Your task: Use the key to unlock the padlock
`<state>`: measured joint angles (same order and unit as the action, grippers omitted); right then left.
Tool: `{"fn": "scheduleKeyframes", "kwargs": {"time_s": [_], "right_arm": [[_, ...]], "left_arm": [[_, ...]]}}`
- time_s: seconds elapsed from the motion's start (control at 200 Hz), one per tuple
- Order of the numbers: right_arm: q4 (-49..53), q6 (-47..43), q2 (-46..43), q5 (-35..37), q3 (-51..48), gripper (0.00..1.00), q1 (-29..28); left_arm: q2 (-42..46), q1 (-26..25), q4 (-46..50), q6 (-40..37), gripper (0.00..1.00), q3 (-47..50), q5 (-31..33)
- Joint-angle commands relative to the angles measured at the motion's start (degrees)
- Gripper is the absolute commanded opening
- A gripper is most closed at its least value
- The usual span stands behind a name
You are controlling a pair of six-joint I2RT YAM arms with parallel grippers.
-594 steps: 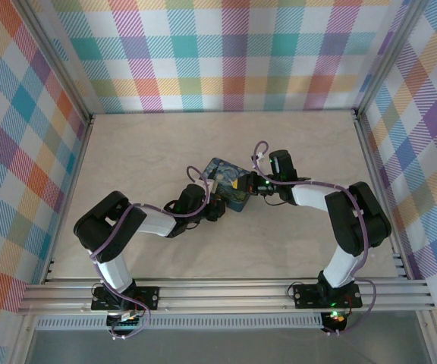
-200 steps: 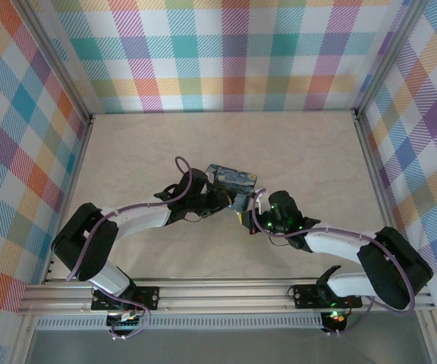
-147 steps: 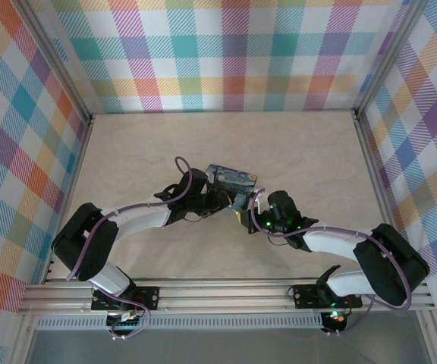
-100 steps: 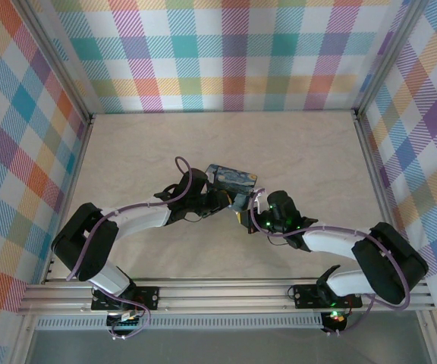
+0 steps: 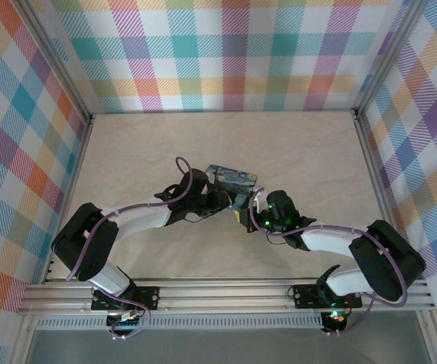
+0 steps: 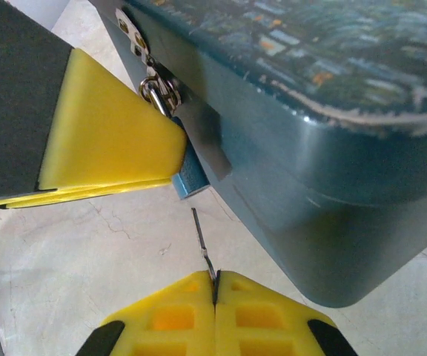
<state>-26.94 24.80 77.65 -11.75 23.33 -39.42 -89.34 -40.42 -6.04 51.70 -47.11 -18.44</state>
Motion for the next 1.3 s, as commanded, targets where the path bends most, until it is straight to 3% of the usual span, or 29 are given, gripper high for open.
{"fn": "scheduleKeyframes", "kwargs": {"time_s": [0.0, 1.295], "right_arm": [[-1.8, 0.3, 0.5, 0.6, 1.5, 0.01, -0.3], [-5.1, 1.0, 0.6, 1.8, 0.9, 0.01, -0.3]], "left_arm": [[0.5, -0.6, -0.8, 0.6, 0.12, -1.9, -0.7], [0.6, -1.6, -0.5, 0.9, 0.12, -2.0, 0.0]]}}
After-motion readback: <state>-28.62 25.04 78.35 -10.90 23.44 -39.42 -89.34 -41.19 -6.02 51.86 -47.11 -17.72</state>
